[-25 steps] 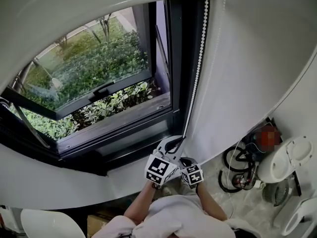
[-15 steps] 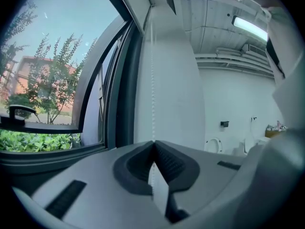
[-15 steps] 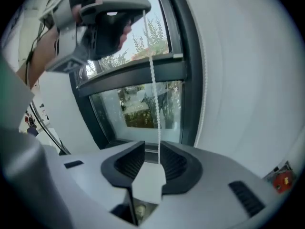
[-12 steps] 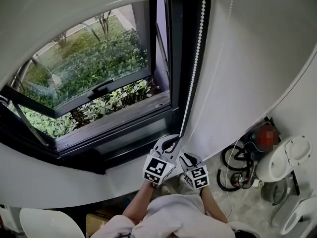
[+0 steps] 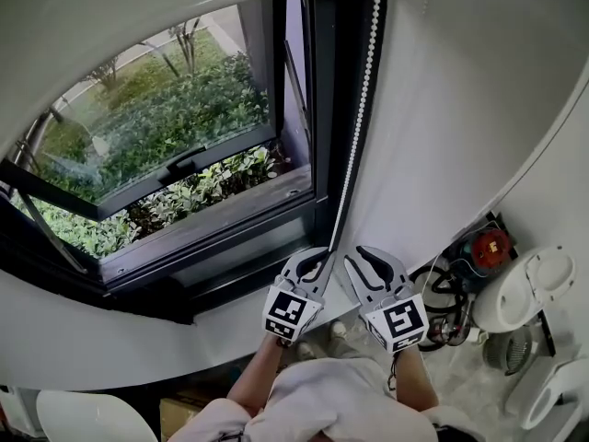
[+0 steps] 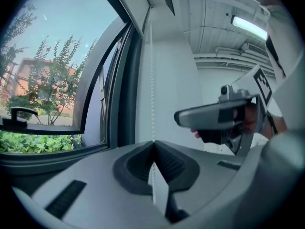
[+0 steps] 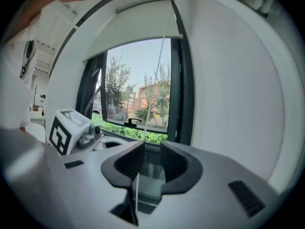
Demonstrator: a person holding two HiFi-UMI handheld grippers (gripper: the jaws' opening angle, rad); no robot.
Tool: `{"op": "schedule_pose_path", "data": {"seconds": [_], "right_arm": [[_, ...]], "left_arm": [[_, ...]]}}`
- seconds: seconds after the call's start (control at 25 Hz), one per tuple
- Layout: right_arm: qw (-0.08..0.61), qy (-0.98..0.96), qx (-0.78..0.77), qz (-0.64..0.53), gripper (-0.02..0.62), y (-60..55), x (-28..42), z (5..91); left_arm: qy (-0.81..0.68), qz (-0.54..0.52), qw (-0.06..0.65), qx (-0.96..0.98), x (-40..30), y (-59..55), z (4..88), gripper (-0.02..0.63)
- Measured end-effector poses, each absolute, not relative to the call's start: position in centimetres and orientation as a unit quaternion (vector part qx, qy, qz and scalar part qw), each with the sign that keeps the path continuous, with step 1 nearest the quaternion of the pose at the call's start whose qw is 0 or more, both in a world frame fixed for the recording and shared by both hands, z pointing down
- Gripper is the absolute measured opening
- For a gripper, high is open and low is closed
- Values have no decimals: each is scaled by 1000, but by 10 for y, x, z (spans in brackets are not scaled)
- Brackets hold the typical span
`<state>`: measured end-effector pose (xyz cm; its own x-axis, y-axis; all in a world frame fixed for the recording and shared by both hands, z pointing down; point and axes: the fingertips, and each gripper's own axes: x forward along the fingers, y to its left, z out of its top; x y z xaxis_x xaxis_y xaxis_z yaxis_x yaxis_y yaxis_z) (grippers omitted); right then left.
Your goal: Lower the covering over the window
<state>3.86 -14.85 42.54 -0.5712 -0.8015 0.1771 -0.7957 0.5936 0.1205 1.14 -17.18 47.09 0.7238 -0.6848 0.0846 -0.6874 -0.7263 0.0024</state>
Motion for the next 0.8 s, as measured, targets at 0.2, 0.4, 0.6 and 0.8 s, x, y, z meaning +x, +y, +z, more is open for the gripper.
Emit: {"op": "schedule_pose_path", "data": {"seconds": [0.2, 0.4, 0.6, 0.8], "right_arm": [[58, -898, 432, -56, 98, -156, 24, 365], [15, -904, 419, -87, 97, -165, 14, 319], [-14, -905, 412, -105, 78, -173, 7, 290], [-29, -907, 408, -100, 17, -178, 2, 281]], "left_arm": [[-369, 39, 19, 928, 11, -169, 469, 14], [-368, 39, 17, 929, 14, -169, 468, 14], [-367, 40, 15, 929, 16, -168, 470, 14], [-367, 40, 13, 929, 17, -167, 469, 14]]}}
